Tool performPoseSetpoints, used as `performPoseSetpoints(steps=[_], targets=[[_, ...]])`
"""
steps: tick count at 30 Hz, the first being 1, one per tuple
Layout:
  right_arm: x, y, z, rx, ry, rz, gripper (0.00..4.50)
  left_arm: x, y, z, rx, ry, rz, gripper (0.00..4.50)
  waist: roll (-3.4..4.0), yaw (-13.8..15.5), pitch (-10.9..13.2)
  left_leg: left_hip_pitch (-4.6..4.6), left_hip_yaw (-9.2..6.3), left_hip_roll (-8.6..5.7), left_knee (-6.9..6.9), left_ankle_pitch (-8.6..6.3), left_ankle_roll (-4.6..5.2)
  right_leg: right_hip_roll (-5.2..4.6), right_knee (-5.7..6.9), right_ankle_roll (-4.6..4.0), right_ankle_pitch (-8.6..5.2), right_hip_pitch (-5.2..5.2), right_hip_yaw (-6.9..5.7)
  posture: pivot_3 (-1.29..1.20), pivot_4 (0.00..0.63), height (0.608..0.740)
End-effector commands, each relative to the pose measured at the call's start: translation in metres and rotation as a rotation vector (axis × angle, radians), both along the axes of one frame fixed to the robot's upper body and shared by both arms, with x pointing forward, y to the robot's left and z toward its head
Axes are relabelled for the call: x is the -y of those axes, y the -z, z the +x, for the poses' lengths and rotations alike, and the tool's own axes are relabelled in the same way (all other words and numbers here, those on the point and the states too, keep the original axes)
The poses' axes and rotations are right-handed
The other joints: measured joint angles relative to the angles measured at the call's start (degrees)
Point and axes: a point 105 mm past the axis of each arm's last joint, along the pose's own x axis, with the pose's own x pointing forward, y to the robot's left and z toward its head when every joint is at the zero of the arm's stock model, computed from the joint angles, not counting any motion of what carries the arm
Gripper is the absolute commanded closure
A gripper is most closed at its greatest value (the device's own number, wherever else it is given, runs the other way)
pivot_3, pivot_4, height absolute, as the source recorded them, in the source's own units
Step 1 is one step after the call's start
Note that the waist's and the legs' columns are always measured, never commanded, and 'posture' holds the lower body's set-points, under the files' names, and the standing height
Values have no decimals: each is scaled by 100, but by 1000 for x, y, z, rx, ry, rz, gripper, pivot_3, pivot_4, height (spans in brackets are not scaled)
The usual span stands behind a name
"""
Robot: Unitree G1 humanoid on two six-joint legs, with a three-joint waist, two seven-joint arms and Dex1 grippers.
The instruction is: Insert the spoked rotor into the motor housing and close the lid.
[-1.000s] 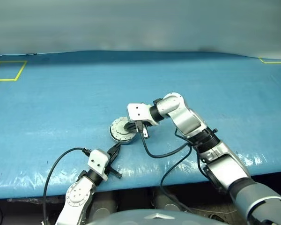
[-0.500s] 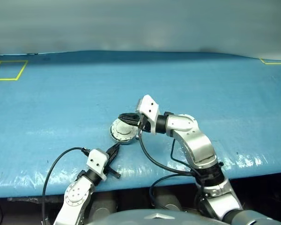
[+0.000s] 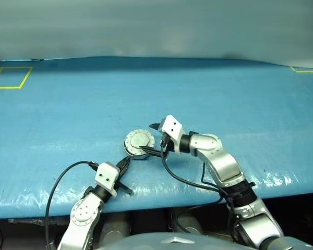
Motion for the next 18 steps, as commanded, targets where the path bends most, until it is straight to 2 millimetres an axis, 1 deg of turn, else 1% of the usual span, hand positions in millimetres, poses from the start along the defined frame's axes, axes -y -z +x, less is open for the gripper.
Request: performPoseSetpoints(steps=[1,7,12,18], targets=[[-8,-5,-1,35,-95,-1,30,1,-10,1,39,-9,-7,4500,0,10,0,-1,-1,0,-1,0,0,0,0,0,0,0,-1,0,150,740],[-16,0,3,42,-155,-31,30,0,-11,-1,43,-27,-8,4500,0,20,0,0,0,1,1,0,0,1,1,0,0,1,-1,0,150,740],[-23,3,10,25,-140,-21,30,0,-12,-2,48,-35,-7,4500,0,25,0,0,0,1,1,0,0,1,1,0,0,1,0,0,150,740],[-23,8,14,-35,-113,-10,30,-1,-15,-4,58,-46,1,4500,0,34,0,1,0,3,1,0,0,-1,1,0,1,2,0,0,150,740]])
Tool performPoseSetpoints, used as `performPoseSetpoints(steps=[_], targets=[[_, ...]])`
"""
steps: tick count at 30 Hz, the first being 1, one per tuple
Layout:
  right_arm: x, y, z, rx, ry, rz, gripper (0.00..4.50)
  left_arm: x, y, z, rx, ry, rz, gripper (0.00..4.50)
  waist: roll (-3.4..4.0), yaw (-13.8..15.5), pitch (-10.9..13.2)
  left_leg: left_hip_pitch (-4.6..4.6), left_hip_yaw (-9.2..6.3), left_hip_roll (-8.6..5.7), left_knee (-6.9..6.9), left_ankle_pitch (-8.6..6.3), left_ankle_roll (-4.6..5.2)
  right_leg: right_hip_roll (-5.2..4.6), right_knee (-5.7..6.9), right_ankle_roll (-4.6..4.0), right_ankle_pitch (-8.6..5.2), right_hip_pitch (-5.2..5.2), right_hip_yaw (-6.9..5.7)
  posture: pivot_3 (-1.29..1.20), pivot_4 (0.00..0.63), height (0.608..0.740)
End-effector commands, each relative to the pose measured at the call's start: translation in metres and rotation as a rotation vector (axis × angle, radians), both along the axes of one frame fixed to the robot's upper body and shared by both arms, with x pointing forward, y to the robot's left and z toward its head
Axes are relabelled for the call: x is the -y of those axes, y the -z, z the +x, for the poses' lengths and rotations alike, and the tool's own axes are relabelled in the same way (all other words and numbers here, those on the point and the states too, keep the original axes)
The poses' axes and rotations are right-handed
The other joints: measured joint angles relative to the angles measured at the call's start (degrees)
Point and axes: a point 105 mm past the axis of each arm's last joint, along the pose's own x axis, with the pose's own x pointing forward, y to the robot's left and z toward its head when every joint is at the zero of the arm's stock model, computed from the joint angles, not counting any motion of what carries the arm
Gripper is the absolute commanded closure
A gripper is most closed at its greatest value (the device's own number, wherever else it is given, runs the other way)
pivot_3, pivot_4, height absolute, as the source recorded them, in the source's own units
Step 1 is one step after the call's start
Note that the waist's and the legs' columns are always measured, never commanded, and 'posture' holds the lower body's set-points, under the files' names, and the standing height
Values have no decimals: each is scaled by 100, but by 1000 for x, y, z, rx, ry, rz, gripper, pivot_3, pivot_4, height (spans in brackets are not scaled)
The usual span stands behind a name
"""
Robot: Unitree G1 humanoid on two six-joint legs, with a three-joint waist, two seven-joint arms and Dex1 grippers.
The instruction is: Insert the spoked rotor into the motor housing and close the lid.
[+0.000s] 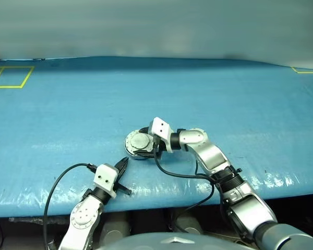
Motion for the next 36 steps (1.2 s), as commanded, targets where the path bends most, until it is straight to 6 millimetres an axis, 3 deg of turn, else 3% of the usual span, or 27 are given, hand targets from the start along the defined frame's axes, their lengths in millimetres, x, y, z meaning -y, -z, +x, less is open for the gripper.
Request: performPoseSetpoints(steps=[1,6,18,36], targets=[[0,-6,4,-5,14,20,202,2,-14,0,53,-3,-7,4500,0,0,0,0,0,0,0,0,0,0,0,0,0,0,0,0,150,740],[2,-6,3,-12,22,29,1466,2,-14,-1,52,-7,-9,4500,0,0,0,1,0,1,0,0,0,0,0,0,0,0,0,0,150,740],[-6,-21,-4,2,52,98,1464,3,-11,-2,40,0,-19,4500,1,3,0,-3,-1,1,-1,0,0,0,0,0,0,-3,0,0,150,740],[-9,-2,-8,-15,111,24,1464,4,-11,-4,36,-8,-24,4500,0,-4,-1,1,1,1,0,0,0,1,0,0,-1,-2,0,0,150,740]])
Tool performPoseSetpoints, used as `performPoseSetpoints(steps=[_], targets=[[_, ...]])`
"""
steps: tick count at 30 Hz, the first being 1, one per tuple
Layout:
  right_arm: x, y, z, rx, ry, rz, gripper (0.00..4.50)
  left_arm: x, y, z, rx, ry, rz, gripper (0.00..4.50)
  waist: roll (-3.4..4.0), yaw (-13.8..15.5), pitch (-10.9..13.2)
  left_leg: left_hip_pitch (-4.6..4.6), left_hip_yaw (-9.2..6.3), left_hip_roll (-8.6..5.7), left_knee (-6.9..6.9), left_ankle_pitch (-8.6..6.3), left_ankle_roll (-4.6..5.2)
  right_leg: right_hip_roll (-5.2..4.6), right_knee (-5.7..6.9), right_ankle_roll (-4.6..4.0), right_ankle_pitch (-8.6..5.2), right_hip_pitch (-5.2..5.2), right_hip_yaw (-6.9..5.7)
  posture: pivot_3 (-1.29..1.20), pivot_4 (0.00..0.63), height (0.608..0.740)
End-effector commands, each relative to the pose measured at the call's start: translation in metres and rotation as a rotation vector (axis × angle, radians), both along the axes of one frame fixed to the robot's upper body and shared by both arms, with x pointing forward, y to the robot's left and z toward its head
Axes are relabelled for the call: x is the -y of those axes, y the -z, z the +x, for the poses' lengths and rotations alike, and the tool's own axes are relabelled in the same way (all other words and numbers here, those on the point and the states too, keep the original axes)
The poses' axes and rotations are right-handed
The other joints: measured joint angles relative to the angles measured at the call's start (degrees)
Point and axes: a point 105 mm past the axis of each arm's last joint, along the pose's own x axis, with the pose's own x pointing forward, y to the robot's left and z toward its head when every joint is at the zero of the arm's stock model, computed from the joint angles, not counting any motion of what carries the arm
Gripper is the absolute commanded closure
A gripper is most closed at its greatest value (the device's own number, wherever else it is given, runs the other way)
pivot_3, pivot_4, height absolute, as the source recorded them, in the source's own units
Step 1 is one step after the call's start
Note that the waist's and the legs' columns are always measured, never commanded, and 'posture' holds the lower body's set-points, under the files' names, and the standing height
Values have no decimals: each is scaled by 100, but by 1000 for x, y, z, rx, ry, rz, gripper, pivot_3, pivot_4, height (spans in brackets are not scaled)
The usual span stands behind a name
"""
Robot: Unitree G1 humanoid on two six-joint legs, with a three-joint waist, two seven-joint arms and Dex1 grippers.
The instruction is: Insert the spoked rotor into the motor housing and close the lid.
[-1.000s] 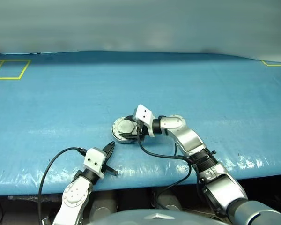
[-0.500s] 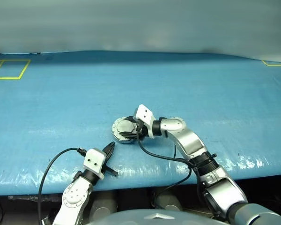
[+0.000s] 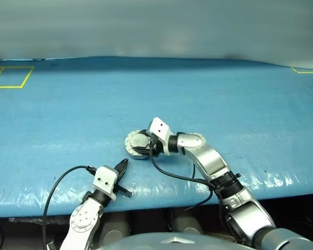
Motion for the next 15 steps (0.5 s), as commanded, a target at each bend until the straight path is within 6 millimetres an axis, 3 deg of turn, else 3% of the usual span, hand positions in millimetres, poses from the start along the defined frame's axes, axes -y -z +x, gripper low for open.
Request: performPoseSetpoints(steps=[1,15], targets=[[-5,-1,-4,19,-9,-12,1464,4,-14,1,53,7,-12,4500,0,-1,0,0,0,0,0,0,0,0,0,0,0,0,0,0,150,740],[0,8,2,76,-21,-103,1464,1,-16,3,66,-1,-2,4500,0,-3,-2,4,1,0,0,0,0,0,0,0,-1,2,0,0,150,740]])
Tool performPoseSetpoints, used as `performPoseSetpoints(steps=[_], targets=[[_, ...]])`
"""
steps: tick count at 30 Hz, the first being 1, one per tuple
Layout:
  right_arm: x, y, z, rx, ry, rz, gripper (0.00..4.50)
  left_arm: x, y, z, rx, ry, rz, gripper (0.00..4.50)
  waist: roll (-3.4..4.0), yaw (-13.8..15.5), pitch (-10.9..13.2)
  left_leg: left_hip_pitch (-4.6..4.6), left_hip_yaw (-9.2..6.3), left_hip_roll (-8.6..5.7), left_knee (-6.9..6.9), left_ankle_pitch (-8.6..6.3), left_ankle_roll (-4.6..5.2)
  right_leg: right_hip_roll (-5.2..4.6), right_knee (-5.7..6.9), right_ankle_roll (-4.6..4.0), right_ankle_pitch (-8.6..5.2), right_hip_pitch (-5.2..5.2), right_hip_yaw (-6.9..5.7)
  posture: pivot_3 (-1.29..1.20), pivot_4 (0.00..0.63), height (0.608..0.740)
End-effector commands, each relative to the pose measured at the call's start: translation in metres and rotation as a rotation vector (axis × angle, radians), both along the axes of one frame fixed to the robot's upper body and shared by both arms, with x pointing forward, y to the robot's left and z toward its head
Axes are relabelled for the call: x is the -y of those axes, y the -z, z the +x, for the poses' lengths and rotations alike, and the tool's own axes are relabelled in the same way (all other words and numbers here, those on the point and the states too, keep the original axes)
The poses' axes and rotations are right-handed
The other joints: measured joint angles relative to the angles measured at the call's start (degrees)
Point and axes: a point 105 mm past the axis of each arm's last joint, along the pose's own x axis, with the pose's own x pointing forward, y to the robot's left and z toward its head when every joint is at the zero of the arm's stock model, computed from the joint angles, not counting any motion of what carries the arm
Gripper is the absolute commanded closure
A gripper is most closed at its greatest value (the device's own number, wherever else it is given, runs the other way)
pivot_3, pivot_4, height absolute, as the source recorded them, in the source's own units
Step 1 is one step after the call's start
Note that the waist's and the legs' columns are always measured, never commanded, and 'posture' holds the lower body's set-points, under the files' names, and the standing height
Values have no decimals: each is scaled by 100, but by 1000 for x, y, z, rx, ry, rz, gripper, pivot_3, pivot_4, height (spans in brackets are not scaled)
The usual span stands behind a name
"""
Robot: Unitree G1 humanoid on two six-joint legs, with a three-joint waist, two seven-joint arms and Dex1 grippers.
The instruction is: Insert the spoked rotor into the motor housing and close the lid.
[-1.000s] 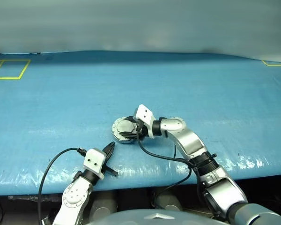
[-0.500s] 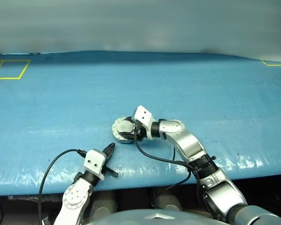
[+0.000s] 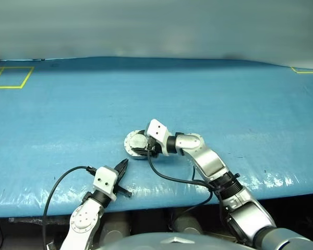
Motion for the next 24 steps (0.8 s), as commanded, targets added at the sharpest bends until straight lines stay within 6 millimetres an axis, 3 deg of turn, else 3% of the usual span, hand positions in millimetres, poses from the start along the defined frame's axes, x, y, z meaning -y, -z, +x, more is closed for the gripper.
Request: performPoseSetpoints(steps=[1,11,14,18,24], targets=[[2,6,3,15,5,-52,1464,-1,-18,5,74,-8,-9,4500,0,-1,0,2,0,0,0,0,0,0,0,0,0,1,0,0,150,740],[3,5,7,14,16,-52,1464,-47,-62,23,-21,-113,-249,4500,-2,-19,-1,10,-2,12,4,1,0,2,5,1,-1,8,-1,0,150,740],[3,6,7,14,15,-59,1464,-59,-63,31,-135,-162,-313,4500,-2,-18,-1,22,-11,10,5,1,-1,4,3,6,-3,29,-6,0,150,740],[3,7,9,7,26,-52,1464,-59,-67,44,-249,-126,-438,4500,-4,-21,0,49,-22,8,11,1,-2,4,1,25,-15,61,-14,0,150,740],[3,12,9,-3,33,-50,1464,-42,-79,61,-318,43,-512,4500,-7,-21,-1,77,-22,-6,7,3,-6,8,0,22,-16,72,-14,0,150,740]])
